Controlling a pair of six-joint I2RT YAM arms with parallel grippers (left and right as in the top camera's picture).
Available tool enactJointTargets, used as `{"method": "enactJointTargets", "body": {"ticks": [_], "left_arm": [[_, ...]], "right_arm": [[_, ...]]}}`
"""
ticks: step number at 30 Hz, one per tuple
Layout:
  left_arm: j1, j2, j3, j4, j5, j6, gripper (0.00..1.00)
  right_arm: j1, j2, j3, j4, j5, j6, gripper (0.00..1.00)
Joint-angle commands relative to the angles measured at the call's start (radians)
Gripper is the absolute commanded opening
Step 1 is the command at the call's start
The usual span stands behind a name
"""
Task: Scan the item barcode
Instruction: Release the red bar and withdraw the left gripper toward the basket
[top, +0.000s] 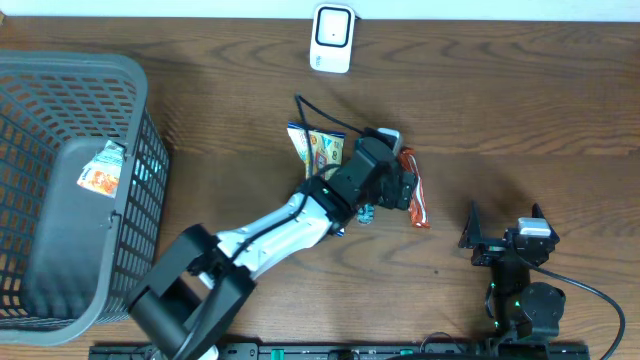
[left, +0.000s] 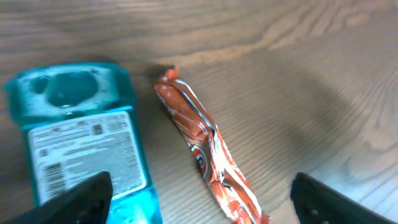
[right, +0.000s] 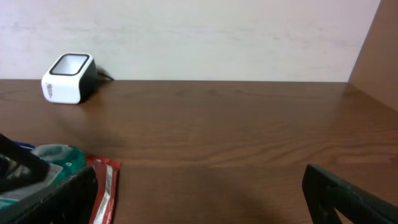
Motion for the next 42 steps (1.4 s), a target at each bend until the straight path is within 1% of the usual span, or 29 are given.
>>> {"method": "enactJointTargets", "body": {"ticks": [1,5,13,21,30,36,42], "left_arm": [[0.019,-0.055,-0.002,-0.035,-0.013,0.007,0.96],[0.037,-0.114,-0.001,-0.102,-0.013,0.044,0.99],[0.114,-0.272,0.011,-0.266,-0.013,0.045,1.0],[0.236,-0.417,0.031,-0.405,-0.013,0.047,1.0],[0.379,-0.565,0.053,-0.486,-0.012,0.059,1.0],[0.466,-0.629,0.124,-0.57,-0.013,0.089,0.99],[0.586,-0.642,0.252,-0.686,-0.013,0.104,1.0]], "right_arm": [[0.009,-0.006,0.0,-0.006,-0.002,-0.007,0.99],[0.009,-0.006,0.0,-0.006,-0.002,-0.007,0.99],[0.009,-0.006,0.0,-0.006,-0.002,-0.007,0.99],[0.009,-0.006,0.0,-0.006,-0.002,-0.007,0.99],[0.009,-0.006,0.0,-0.006,-0.002,-0.007,0.99],[0.009,-0.006,0.0,-0.006,-0.002,-0.007,0.99],[0.009,-0.006,0.0,-0.006,-0.002,-0.007,0.99]]}}
